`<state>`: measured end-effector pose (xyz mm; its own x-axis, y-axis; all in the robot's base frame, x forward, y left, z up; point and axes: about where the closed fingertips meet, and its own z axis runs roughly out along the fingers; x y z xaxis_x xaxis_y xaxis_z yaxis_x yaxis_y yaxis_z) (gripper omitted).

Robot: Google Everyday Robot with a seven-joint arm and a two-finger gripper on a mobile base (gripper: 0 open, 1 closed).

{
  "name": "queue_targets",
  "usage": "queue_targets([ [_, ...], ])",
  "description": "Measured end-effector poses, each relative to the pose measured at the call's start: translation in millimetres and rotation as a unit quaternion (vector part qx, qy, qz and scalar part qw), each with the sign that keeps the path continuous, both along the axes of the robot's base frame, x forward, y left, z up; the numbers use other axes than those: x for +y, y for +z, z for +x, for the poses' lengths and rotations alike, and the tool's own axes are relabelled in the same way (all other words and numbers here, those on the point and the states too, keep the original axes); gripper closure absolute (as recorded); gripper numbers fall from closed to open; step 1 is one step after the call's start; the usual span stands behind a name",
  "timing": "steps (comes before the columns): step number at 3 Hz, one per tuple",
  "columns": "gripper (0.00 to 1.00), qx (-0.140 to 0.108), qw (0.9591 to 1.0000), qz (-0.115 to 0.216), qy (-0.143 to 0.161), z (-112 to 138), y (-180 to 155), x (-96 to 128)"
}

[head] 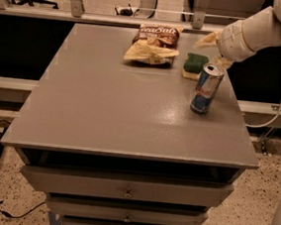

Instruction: Move sponge near brown chip bag

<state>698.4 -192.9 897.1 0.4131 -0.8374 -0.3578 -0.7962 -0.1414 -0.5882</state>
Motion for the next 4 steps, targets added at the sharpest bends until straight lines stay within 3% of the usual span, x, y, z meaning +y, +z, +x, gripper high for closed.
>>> queue_targets([
  [1, 0.00, -0.012, 0.9995, 0.024, 0.013, -1.3, 16.4, 20.6],
  [2, 0.00, -0.031, 0.9983, 0.050, 0.009, 4.1, 35.0, 28.6],
  [3, 0.00, -0.056, 0.9944, 0.089, -0.006, 12.0, 56.7, 29.3],
  [4, 0.00, -0.105, 0.9788, 0.173, -0.035, 8.4, 107.5, 27.0],
])
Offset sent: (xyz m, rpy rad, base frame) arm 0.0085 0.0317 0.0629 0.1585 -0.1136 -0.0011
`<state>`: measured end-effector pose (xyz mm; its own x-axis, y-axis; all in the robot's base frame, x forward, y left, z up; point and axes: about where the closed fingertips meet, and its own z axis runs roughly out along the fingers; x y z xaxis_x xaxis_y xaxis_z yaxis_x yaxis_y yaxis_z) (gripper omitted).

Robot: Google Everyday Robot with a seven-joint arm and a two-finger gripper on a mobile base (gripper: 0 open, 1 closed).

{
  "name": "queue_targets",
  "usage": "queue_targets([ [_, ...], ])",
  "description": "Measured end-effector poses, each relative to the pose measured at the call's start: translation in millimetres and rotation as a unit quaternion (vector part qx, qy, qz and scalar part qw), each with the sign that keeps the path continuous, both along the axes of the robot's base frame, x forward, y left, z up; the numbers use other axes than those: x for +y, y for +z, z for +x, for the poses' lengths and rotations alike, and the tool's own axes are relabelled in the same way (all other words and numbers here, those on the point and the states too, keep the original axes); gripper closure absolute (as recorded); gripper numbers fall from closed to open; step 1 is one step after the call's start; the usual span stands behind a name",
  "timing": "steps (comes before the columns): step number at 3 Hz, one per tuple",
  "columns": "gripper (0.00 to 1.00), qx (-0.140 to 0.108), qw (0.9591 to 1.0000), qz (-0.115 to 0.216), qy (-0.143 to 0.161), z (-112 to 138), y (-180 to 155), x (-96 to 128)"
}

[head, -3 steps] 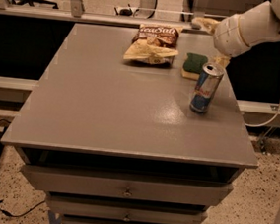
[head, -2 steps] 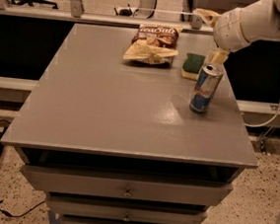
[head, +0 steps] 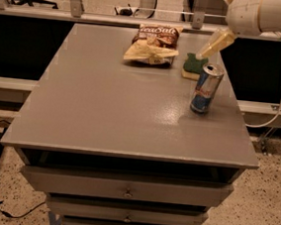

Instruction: Move sponge near brown chip bag

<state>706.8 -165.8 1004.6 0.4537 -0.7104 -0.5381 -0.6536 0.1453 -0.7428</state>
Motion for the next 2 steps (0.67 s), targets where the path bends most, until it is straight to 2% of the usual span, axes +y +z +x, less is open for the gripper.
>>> queue_targets([
  [1, 0.00, -0.034, 0.9960, 0.074, -0.036, -13.4, 43.9, -9.8],
  [2, 0.00, -0.061, 0.9909, 0.090, -0.079, -35.5, 74.5, -22.0],
])
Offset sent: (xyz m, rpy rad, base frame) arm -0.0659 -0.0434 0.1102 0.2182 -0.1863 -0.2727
